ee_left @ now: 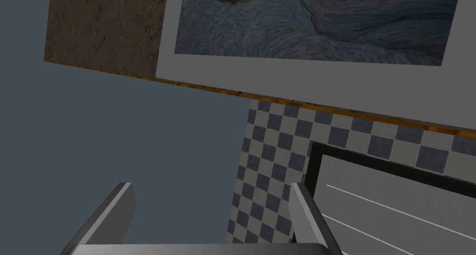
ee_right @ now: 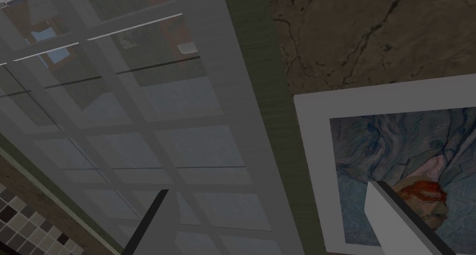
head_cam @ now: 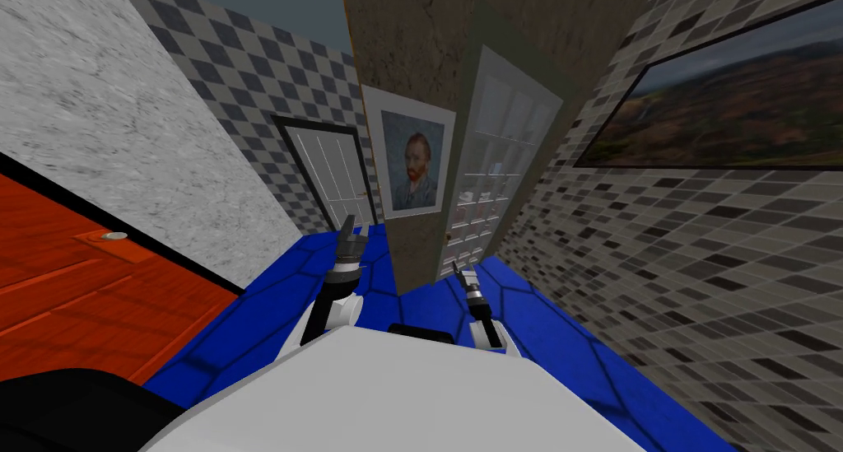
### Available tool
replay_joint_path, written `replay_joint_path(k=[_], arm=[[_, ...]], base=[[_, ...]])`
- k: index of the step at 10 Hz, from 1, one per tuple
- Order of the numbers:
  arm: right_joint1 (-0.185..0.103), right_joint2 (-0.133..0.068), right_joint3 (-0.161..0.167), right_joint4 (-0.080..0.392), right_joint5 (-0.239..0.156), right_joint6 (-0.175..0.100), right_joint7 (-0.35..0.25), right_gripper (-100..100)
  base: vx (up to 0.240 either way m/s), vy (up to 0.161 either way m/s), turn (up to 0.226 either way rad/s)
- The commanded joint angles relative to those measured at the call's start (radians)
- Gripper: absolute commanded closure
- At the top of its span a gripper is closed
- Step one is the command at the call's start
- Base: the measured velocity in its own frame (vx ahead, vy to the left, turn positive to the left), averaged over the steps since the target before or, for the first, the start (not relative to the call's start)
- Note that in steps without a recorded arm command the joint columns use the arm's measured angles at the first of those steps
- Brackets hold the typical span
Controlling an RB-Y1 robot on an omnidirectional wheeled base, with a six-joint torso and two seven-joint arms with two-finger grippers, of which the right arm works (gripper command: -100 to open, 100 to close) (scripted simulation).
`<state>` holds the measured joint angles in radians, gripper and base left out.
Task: Push the door open
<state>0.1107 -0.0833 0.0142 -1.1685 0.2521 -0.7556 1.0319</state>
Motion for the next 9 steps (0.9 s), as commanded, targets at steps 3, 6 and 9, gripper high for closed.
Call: replay_joint_path(k=[3,6,9], arm=[[-0.022,0.008,-0.003,0.061,0.014,-0.007,0.049,-100],[-0.047,0.022,-0.007,0.138,0.031,-0.02,0.11,-100],[-0.069,0.038,-0.011,0.208,0.047,-0.031,0.164,-100]], base=[[0.044,-0.121,0.097],[0.059,-0.146,0.13],[0.061,-0.158,0.136]])
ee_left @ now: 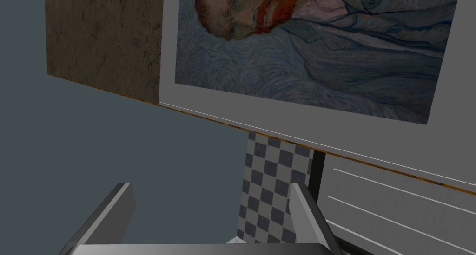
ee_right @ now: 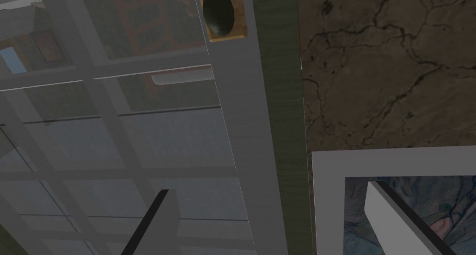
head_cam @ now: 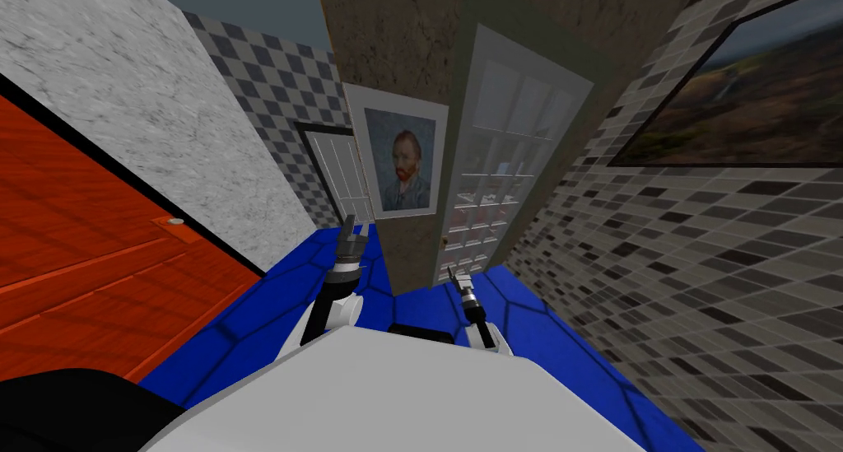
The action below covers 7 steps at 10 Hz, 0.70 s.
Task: Push the door open
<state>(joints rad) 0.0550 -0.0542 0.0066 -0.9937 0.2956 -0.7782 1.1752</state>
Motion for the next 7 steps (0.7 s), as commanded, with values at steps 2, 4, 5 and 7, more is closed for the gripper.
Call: replay_joint_path(k=[2,4,5,7], arm=[[-0.022,0.015,-0.005,0.059,0.009,-0.013,0.041,-100],[-0.037,0.029,-0.007,0.107,0.02,-0.021,0.078,-100],[-0.044,0.036,-0.008,0.128,0.024,-0.024,0.095,-100],[-0.062,0.056,-0.011,0.184,0.037,-0.033,0.138,-100]], base=[[0.066,-0.094,0.072],[0.068,-0.138,0.13],[0.109,-0.172,0.103],[0.143,-0.19,0.146]])
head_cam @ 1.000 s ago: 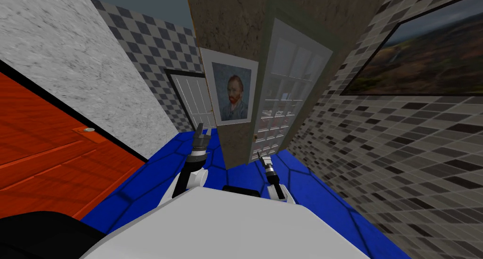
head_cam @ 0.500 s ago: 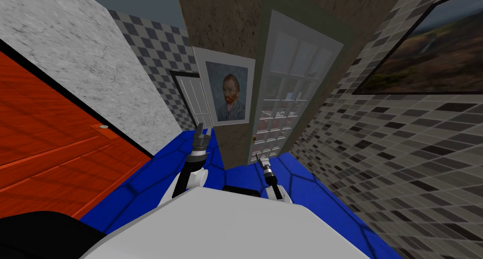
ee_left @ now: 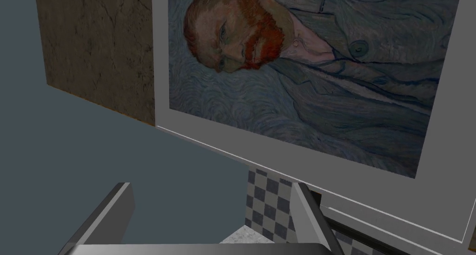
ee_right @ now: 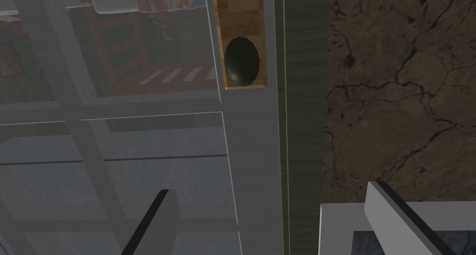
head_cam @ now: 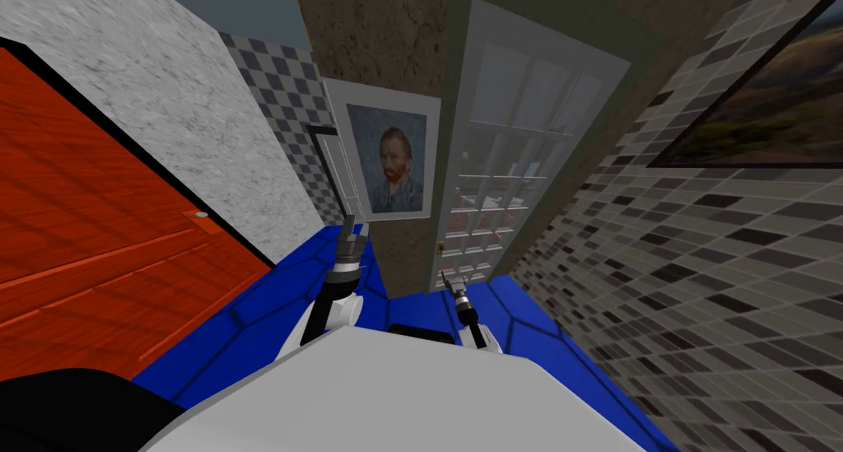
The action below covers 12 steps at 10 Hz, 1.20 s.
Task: Push the door open
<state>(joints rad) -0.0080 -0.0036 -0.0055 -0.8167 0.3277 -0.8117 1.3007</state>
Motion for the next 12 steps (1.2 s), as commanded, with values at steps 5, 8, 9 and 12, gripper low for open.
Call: replay_joint_path(k=[5,8,9,12], arm=[[-0.029,0.019,-0.02,0.077,-0.005,-0.011,0.078,-100],[-0.053,-0.007,-0.064,0.107,-0.062,-0.016,0.124,-100],[-0.053,-0.007,-0.064,0.107,-0.062,-0.016,0.124,-100],[-0.078,-0.016,-0.11,0.138,-0.121,-0.021,0.173,-100]], base=[[0.111,-0.106,0.116],[-0.075,-0.051,0.303],[-0.012,-0.021,0.015],[0.044,-0.026,0.248]])
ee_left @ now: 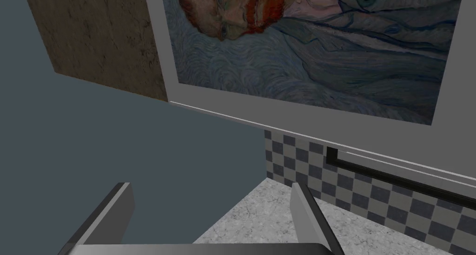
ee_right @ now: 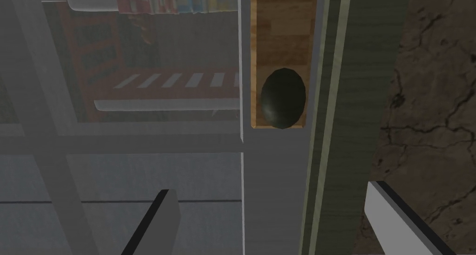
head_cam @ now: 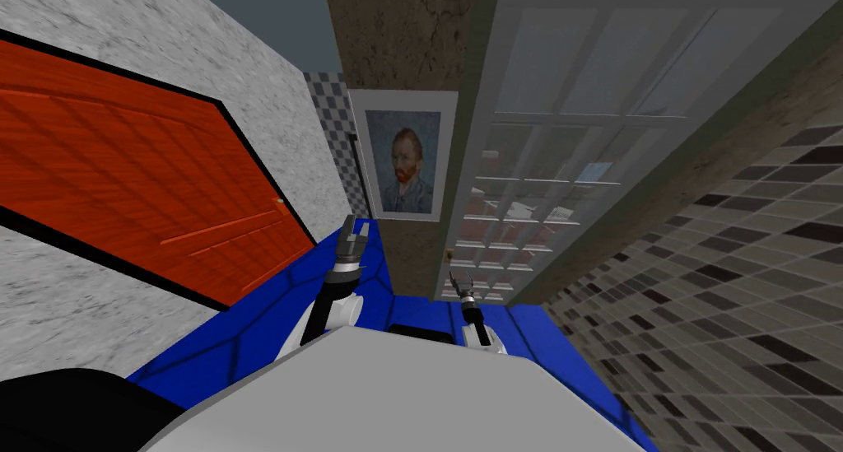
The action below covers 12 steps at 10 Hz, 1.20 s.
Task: Push the door open
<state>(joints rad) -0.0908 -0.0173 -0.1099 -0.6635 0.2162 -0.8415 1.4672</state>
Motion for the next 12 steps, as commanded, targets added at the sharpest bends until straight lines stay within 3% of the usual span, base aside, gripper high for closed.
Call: replay_joint_path(k=[1,2,4,6,9,10,11,12], arm=[[-0.008,-0.001,-0.03,0.001,-0.041,0.006,0.032,-100],[-0.008,-0.001,-0.03,0.001,-0.041,0.006,0.032,-100],[-0.027,0.008,-0.065,0.025,-0.086,0.002,0.069,-100],[-0.044,0.024,-0.096,0.046,-0.127,-0.001,0.102,-100],[-0.068,0.063,-0.139,0.075,-0.182,-0.006,0.148,-100],[-0.053,0.056,-0.131,0.075,-0.171,-0.007,0.137,-100],[-0.053,0.056,-0.131,0.075,-0.171,-0.007,0.137,100],[-0.053,0.056,-0.131,0.075,-0.171,-0.007,0.137,100]], base=[[0.082,-0.038,0.305],[0.069,-0.032,0.128],[0.088,-0.037,0.29],[0.099,-0.048,0.237],[0.09,-0.052,0.217],[0.012,-0.018,0.02],[-0.023,0.007,-0.013],[-0.012,0.018,0.009]])
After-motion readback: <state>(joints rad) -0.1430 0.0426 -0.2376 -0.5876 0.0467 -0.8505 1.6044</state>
